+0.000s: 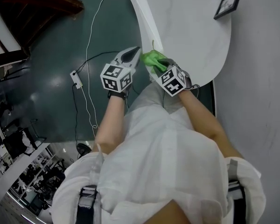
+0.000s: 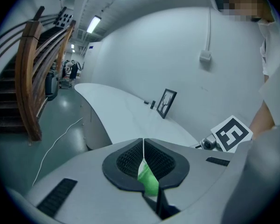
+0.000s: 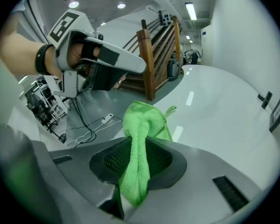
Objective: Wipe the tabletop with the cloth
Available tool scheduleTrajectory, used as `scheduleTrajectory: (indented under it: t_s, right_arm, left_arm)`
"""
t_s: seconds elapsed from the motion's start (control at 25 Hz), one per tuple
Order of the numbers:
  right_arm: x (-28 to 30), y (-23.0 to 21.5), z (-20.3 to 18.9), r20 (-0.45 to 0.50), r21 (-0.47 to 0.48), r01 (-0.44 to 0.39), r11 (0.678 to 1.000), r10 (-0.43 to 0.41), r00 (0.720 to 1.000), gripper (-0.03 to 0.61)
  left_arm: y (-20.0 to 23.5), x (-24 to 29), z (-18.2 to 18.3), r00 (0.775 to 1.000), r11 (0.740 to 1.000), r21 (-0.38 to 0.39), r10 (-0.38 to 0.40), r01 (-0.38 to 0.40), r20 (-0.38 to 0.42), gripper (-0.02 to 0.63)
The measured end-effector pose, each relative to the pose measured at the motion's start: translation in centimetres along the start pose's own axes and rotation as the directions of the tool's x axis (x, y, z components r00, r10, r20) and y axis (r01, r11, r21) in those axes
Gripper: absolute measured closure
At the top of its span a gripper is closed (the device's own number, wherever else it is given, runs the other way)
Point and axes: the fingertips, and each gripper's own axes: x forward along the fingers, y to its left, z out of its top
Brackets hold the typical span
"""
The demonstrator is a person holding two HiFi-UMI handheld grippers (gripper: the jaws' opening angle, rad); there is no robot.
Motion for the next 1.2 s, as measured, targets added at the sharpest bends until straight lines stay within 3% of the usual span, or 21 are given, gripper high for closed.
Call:
scheduleTrajectory:
  t_s: [0.12,0.2,0.44,0.72,0.92,1.08,1.2]
  right_arm:
    - [-2.0,0.3,-2.3,-0.003,-0.032,-0.043,0.999,0.043,0.999,0.499]
    - [-3.5,-0.6,-4.2,-0.004,-0.025,-0.029,0.999,0.029,1.000,0.499]
    - [-9.1,-6.2,-9.9,-0.013,0.111,0.136,0.984,-0.136,0.991,0.499]
    - [-15.2,-12.0,-16.4,-0.046,0.267,0.332,0.905,-0.332,0.942,0.499]
    - [-17.7,-12.5,-18.7,-0.077,0.373,0.421,0.827,-0.425,0.902,0.499]
    - [-18.4,-10.8,-19.7,-0.099,0.441,0.449,0.777,-0.455,0.885,0.499]
    - [-17.9,-8.3,-19.4,-0.103,0.458,0.426,0.780,-0.429,0.897,0.499]
  left_arm:
    - [-1.8,-0.1,-0.5,1.000,1.000,-0.007,0.005,-0.005,0.000,0.594]
    - [-3.1,0.2,-0.9,1.000,1.000,-0.004,-0.001,0.001,-0.002,0.594]
    - [-7.4,0.8,-1.3,1.000,1.000,0.002,-0.026,0.026,0.006,0.594]
    - [-11.1,1.2,-2.6,0.999,0.999,0.015,-0.047,0.047,0.006,0.594]
    - [-11.6,-0.1,-3.1,1.000,1.000,0.010,-0.027,0.026,0.012,0.594]
    - [-12.0,-1.3,-3.7,1.000,1.000,0.002,-0.005,0.005,0.019,0.594]
    - [-11.9,-2.1,-4.0,1.000,1.000,-0.013,0.017,-0.017,0.025,0.594]
